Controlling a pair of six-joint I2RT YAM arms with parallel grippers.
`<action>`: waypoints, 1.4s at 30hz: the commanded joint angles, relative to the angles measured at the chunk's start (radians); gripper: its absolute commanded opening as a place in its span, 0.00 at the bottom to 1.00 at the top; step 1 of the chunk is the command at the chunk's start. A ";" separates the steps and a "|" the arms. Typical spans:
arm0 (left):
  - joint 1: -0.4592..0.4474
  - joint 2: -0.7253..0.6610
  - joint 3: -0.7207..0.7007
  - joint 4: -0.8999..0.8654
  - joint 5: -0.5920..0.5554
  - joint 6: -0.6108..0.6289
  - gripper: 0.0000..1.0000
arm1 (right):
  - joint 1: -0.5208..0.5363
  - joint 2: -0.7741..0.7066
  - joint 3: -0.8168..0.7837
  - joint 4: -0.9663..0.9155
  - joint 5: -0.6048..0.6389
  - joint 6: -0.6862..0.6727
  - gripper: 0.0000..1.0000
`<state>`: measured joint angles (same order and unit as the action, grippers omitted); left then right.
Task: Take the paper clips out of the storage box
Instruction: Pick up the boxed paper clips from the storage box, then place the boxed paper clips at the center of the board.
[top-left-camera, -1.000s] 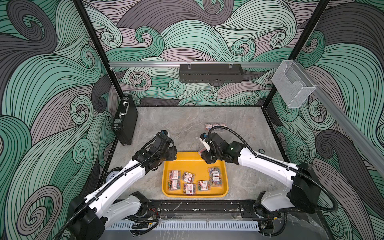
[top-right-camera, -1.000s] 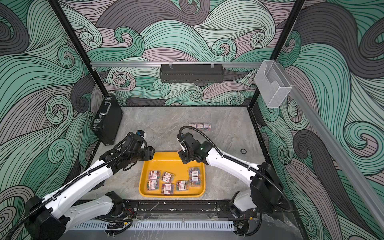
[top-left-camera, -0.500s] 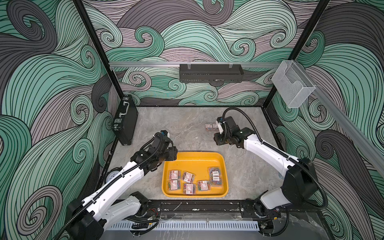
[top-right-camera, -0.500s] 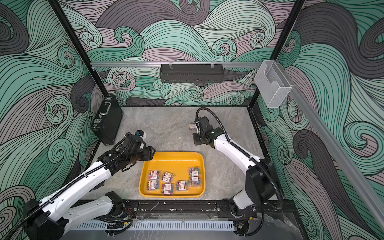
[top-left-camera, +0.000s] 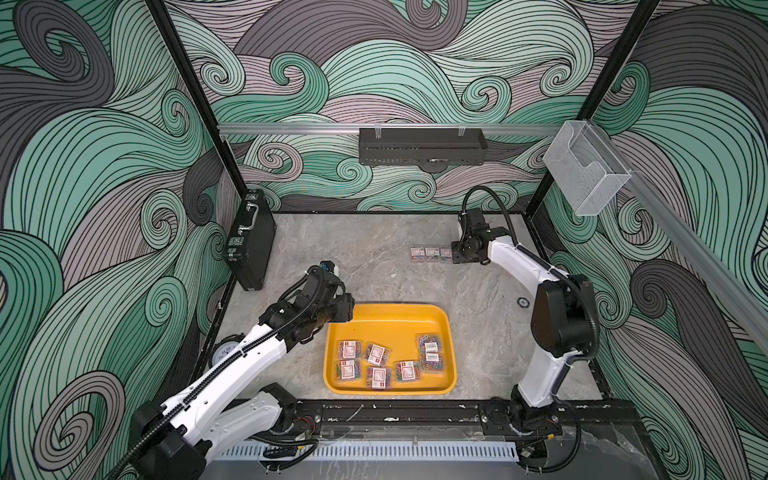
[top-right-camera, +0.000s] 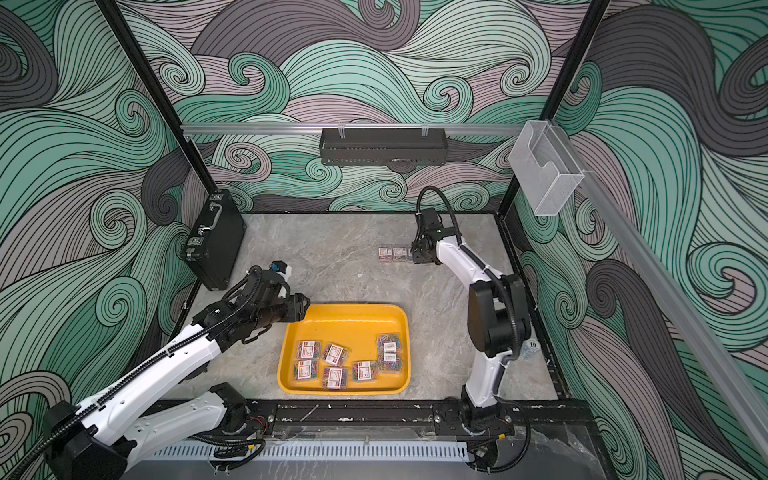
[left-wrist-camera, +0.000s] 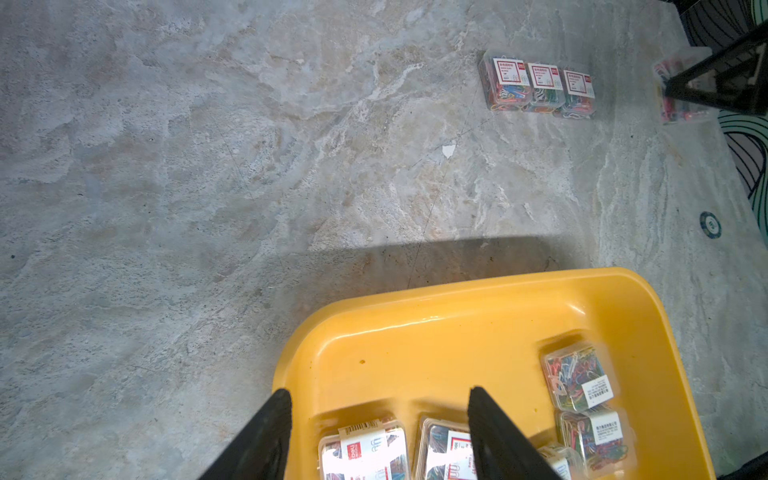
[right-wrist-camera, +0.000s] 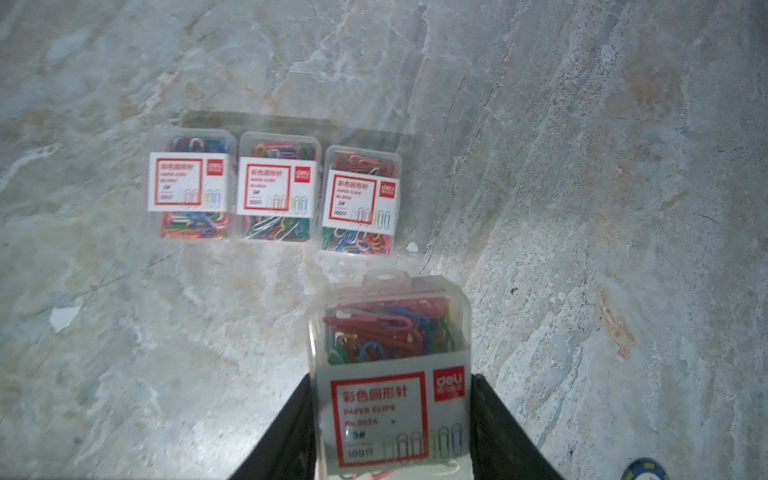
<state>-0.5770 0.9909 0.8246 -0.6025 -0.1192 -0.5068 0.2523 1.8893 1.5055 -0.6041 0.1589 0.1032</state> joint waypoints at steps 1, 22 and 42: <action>0.007 -0.024 0.026 -0.047 0.004 -0.007 0.66 | -0.025 0.068 0.074 -0.039 0.021 -0.028 0.43; 0.007 -0.065 0.029 -0.103 -0.029 0.002 0.66 | -0.105 0.369 0.373 -0.137 -0.020 -0.045 0.41; 0.007 -0.069 0.039 -0.125 -0.032 0.007 0.66 | -0.107 0.439 0.454 -0.169 -0.090 -0.031 0.44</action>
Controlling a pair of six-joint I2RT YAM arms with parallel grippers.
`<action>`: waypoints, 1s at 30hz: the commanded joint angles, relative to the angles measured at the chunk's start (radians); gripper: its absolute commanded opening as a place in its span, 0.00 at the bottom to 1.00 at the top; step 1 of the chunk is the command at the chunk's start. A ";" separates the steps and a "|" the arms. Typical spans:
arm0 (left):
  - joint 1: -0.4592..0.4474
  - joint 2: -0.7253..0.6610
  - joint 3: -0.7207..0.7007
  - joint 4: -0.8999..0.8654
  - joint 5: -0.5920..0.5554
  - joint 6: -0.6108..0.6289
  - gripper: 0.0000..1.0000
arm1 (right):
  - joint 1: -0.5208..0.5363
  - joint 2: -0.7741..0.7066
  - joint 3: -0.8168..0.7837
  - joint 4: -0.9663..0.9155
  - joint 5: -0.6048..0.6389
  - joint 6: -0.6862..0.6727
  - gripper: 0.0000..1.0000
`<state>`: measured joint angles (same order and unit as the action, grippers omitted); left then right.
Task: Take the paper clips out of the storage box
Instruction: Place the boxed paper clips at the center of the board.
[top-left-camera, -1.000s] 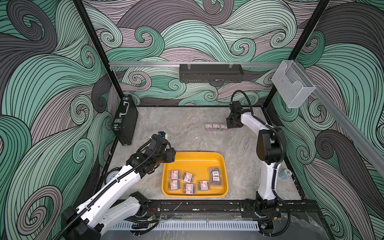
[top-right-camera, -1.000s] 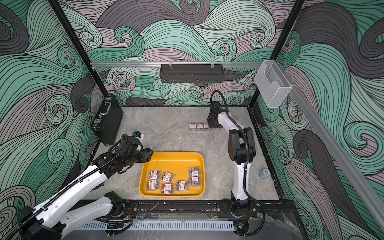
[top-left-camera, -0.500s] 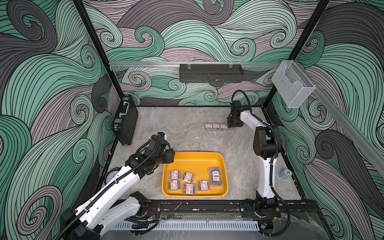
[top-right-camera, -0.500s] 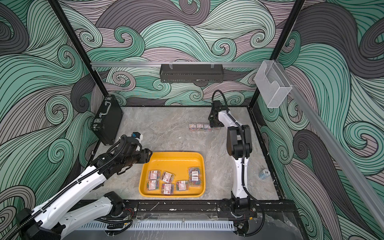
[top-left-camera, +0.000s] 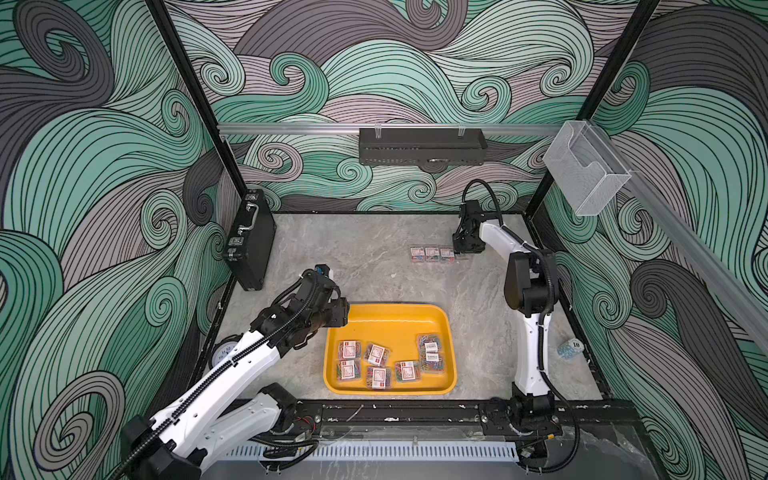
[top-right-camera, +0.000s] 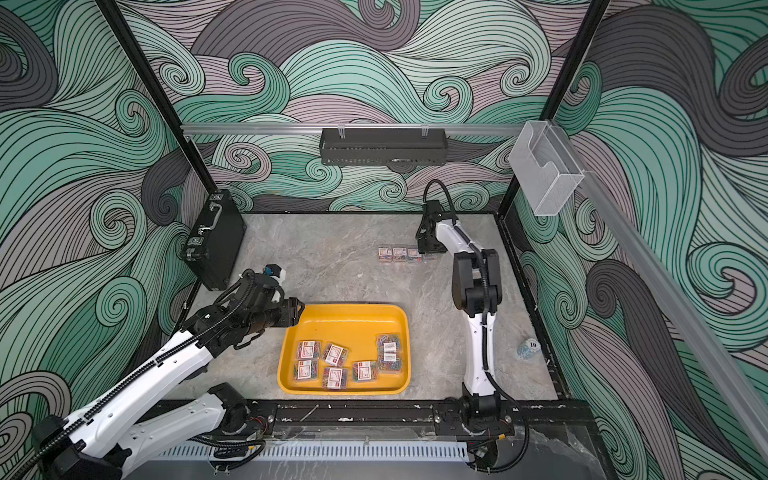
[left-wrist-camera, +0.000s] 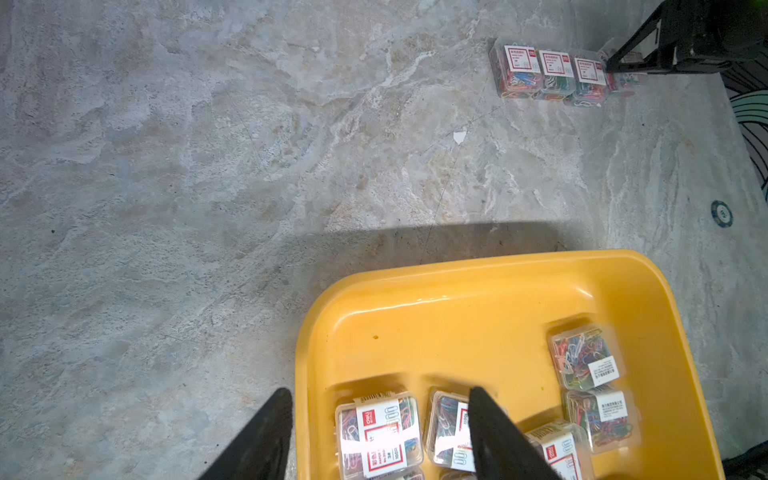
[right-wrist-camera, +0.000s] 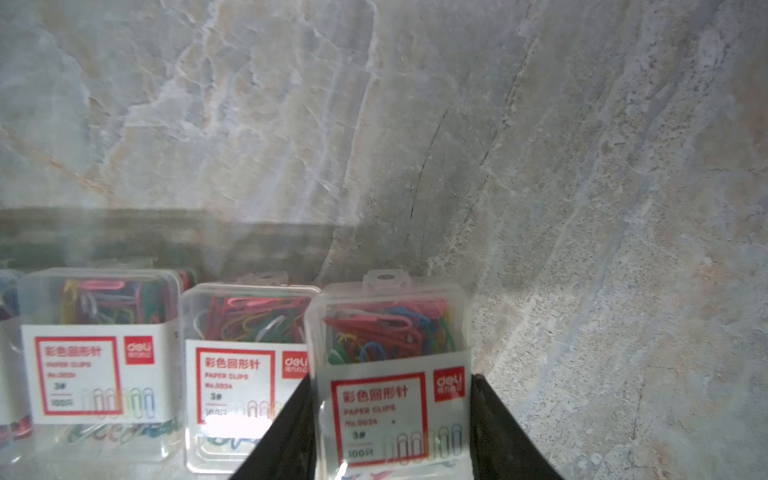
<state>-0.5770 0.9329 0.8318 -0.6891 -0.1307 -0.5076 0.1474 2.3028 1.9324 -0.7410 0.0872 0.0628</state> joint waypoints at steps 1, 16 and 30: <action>0.007 -0.013 0.032 -0.038 -0.020 0.008 0.66 | -0.001 0.026 0.031 -0.036 -0.017 0.011 0.46; 0.007 -0.026 0.023 -0.040 -0.022 0.005 0.66 | -0.007 0.035 0.038 -0.044 -0.018 0.015 0.58; 0.007 -0.028 0.018 -0.040 -0.018 0.003 0.66 | -0.014 0.017 0.026 -0.048 -0.035 0.020 0.62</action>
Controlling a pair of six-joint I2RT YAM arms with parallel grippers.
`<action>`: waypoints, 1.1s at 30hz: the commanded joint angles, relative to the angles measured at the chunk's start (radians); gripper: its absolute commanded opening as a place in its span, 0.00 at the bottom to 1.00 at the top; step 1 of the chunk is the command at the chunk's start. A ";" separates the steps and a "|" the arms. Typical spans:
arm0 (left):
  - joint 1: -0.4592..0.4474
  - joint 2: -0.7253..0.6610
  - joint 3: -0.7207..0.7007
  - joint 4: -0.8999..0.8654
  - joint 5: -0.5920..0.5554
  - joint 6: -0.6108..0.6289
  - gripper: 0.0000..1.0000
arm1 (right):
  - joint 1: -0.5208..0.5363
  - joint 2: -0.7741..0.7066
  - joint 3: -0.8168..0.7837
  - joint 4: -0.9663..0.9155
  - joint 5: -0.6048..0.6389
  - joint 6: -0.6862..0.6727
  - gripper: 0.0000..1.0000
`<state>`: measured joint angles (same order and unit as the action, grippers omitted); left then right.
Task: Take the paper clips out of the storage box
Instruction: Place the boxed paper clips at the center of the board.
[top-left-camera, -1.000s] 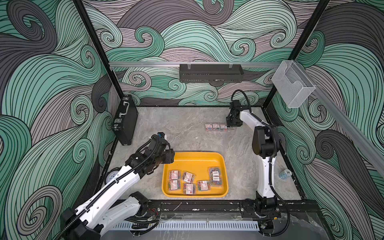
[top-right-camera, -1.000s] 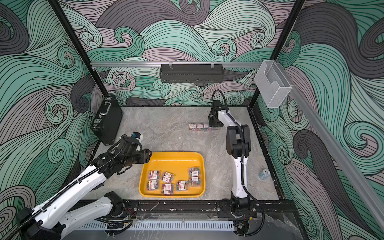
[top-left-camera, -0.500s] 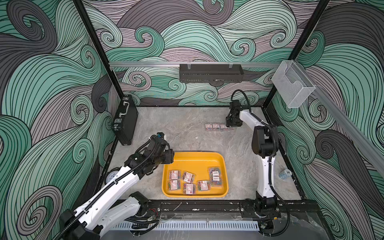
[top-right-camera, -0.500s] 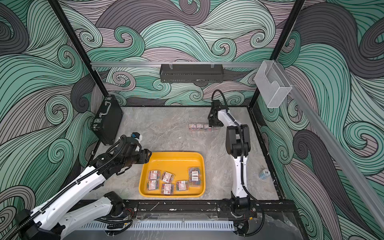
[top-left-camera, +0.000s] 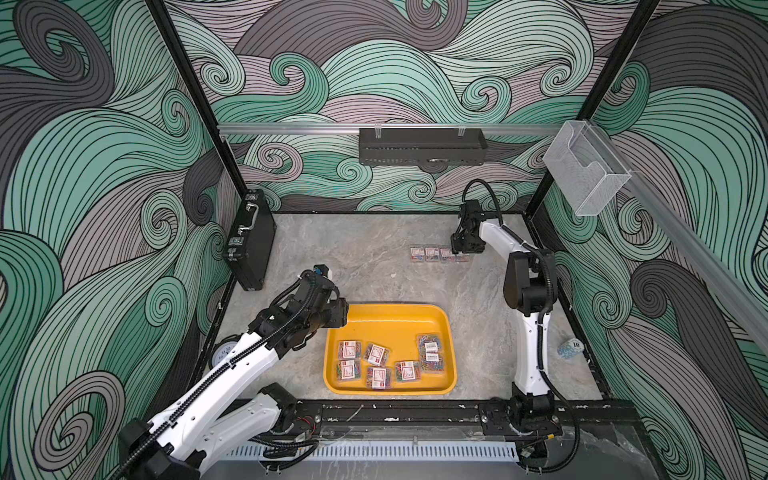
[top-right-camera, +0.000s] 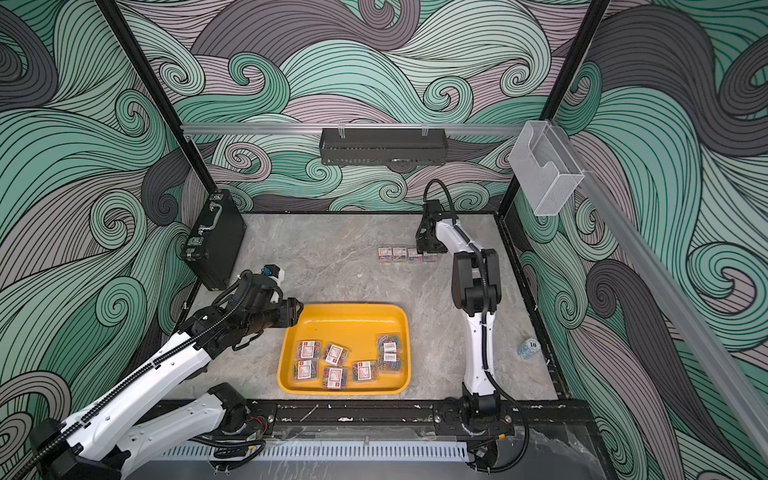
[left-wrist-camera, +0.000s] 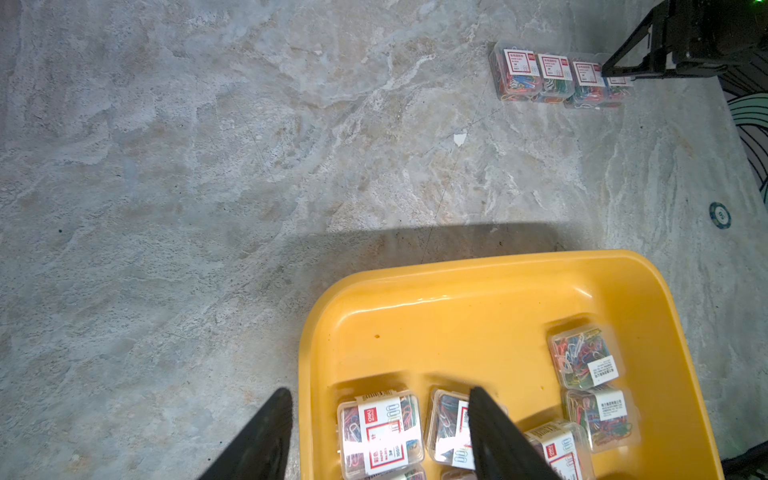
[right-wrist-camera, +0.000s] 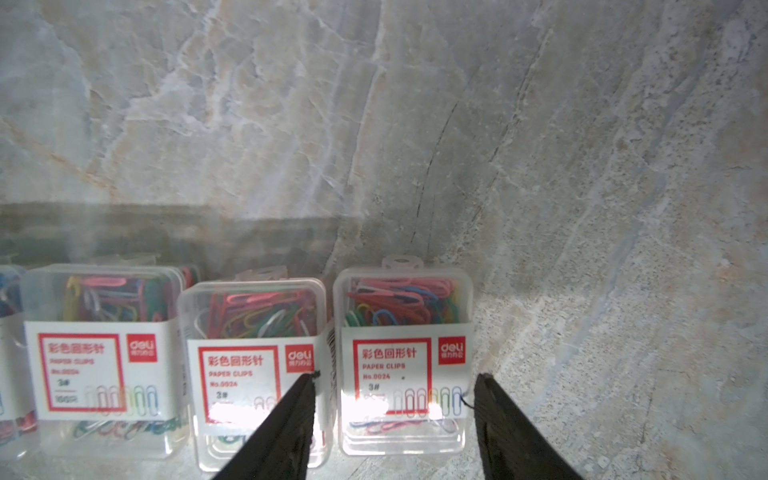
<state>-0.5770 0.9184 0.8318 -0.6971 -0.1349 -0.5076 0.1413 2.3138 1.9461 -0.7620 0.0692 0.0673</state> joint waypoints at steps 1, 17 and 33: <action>0.007 -0.015 0.018 -0.032 -0.011 0.004 0.66 | -0.009 0.001 0.009 -0.025 -0.024 0.016 0.62; 0.008 0.005 0.008 0.012 0.058 0.032 0.67 | -0.009 -0.180 -0.109 -0.007 -0.013 0.008 0.61; -0.058 0.052 -0.033 0.031 0.112 -0.041 0.67 | 0.070 -0.392 -0.328 0.077 0.005 0.017 0.61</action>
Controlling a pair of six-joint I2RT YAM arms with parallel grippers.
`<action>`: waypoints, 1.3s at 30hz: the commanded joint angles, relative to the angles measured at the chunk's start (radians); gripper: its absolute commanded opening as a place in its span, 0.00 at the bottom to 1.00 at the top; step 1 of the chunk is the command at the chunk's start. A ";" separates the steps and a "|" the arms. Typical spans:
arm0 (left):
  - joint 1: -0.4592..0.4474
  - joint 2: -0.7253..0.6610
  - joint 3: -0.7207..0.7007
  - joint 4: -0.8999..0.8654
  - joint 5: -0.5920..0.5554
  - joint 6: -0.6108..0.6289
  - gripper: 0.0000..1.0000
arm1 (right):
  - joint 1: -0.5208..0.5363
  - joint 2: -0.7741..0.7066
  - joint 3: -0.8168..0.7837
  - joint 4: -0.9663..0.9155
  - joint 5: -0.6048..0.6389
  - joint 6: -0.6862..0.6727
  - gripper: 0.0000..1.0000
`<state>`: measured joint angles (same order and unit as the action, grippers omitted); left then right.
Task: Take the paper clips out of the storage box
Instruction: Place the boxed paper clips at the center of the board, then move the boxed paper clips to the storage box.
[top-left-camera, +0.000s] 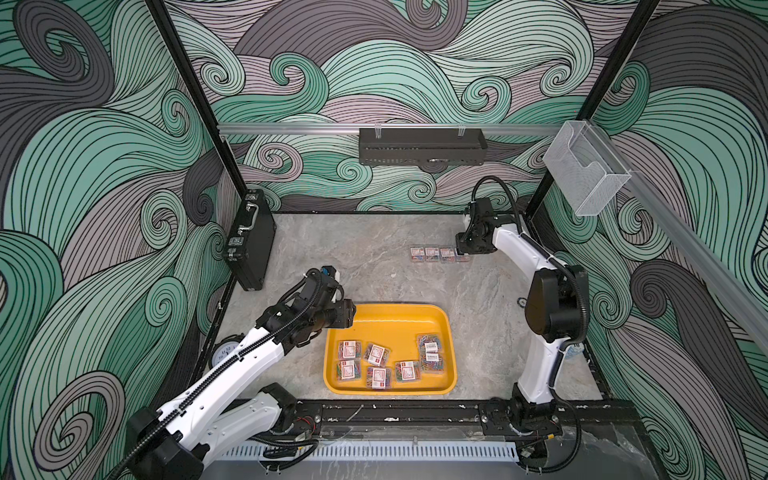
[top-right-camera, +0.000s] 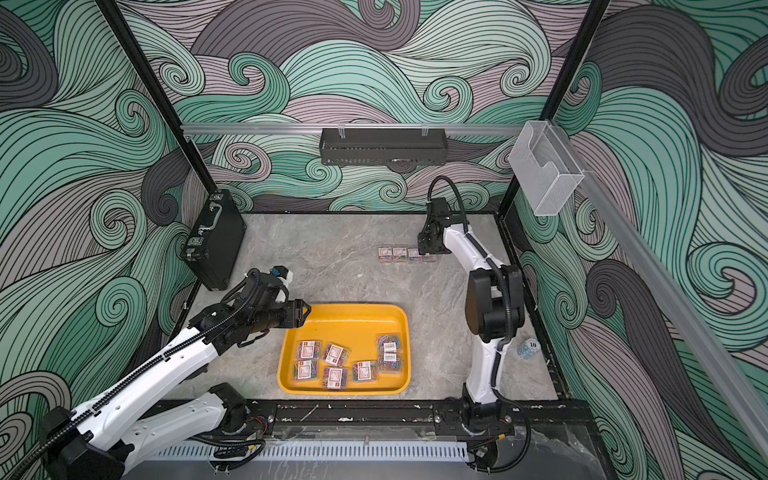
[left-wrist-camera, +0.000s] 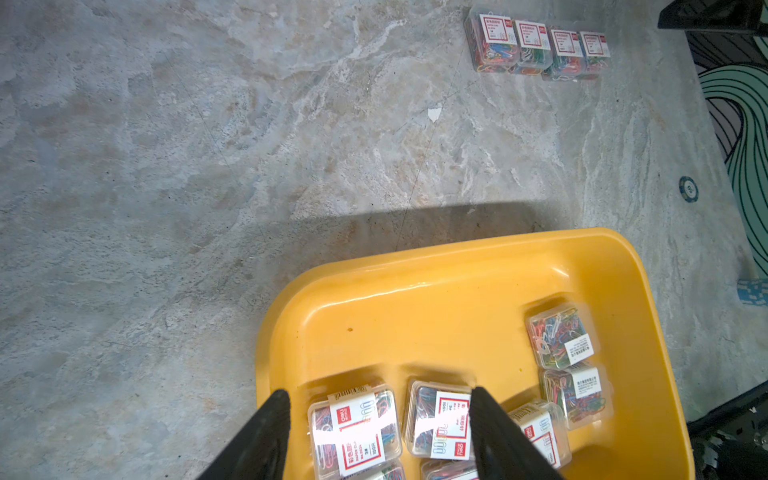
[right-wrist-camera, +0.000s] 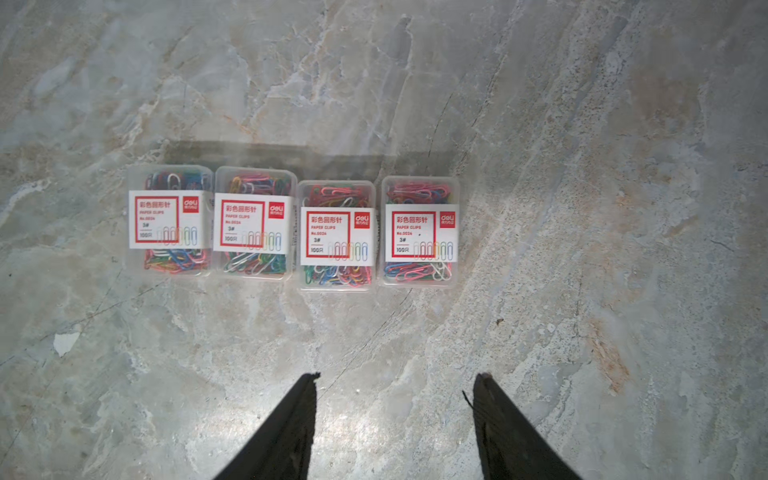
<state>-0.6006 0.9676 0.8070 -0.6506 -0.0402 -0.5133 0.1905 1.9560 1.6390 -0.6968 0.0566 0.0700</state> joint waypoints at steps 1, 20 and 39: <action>-0.050 0.003 -0.012 -0.024 0.010 -0.046 0.67 | 0.029 -0.041 -0.030 0.014 0.022 0.014 0.61; -0.276 0.069 -0.095 -0.065 0.119 -0.139 0.66 | 0.089 -0.098 -0.117 0.052 0.027 0.022 0.61; -0.402 0.324 0.010 -0.104 0.067 -0.079 0.52 | 0.089 -0.141 -0.150 0.052 0.051 0.009 0.60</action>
<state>-0.9909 1.2713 0.7788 -0.7143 0.0517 -0.6094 0.2760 1.8355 1.5017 -0.6388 0.0895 0.0849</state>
